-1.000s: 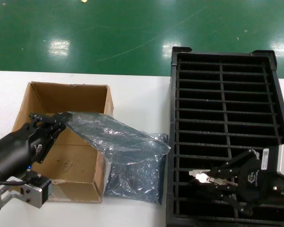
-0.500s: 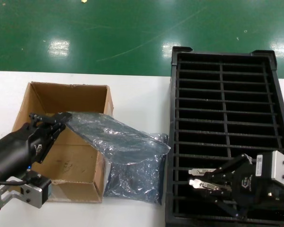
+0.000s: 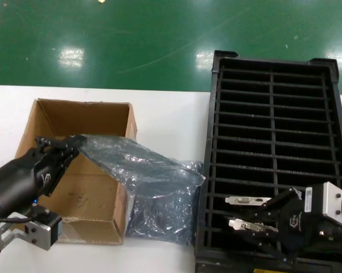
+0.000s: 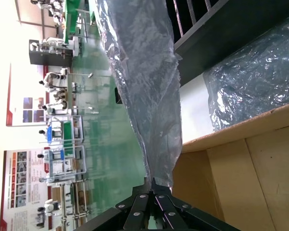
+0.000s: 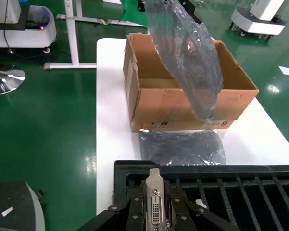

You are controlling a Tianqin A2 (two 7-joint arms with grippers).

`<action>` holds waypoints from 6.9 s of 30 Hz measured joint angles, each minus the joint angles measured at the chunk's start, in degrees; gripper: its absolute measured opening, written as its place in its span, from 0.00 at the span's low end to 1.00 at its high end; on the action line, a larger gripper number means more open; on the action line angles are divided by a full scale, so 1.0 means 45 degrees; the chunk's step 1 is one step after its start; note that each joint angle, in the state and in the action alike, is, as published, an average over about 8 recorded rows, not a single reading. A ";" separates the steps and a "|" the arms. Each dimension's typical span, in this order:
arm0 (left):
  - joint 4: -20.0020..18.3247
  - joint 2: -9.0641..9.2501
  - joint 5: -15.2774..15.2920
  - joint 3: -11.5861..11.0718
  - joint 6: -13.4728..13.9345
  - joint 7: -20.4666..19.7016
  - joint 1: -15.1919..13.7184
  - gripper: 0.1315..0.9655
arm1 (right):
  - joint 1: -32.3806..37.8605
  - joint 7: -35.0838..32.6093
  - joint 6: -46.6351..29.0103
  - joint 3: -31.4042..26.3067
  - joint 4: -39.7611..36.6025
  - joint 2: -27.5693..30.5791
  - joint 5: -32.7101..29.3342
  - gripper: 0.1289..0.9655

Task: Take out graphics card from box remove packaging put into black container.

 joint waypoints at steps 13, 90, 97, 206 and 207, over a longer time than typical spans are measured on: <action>0.0000 0.0000 0.0000 0.0000 0.0000 0.0000 0.0000 0.01 | 0.0495 -0.0265 -0.0242 -0.0174 -0.0638 -0.0312 0.0219 0.07; 0.0000 0.0000 0.0000 0.0000 0.0000 0.0000 0.0000 0.01 | 0.0162 -0.0888 0.2660 0.0494 -0.3065 -0.1994 -0.0588 0.43; 0.0000 0.0000 0.0000 0.0000 0.0000 0.0000 0.0000 0.01 | -0.1909 0.1094 0.5540 0.2878 -0.2379 -0.4112 -0.3890 0.65; 0.2168 0.5476 -0.5239 -0.0922 -0.0078 -0.8304 -0.2111 1.00 | -0.5989 -0.3588 1.1597 0.4875 -0.2815 -0.6308 0.0854 1.00; 0.2241 0.5506 -0.5390 -0.0878 -0.0253 -0.8170 -0.2032 1.00 | -0.6062 -0.3710 1.1714 0.4889 -0.2829 -0.6322 0.1005 1.00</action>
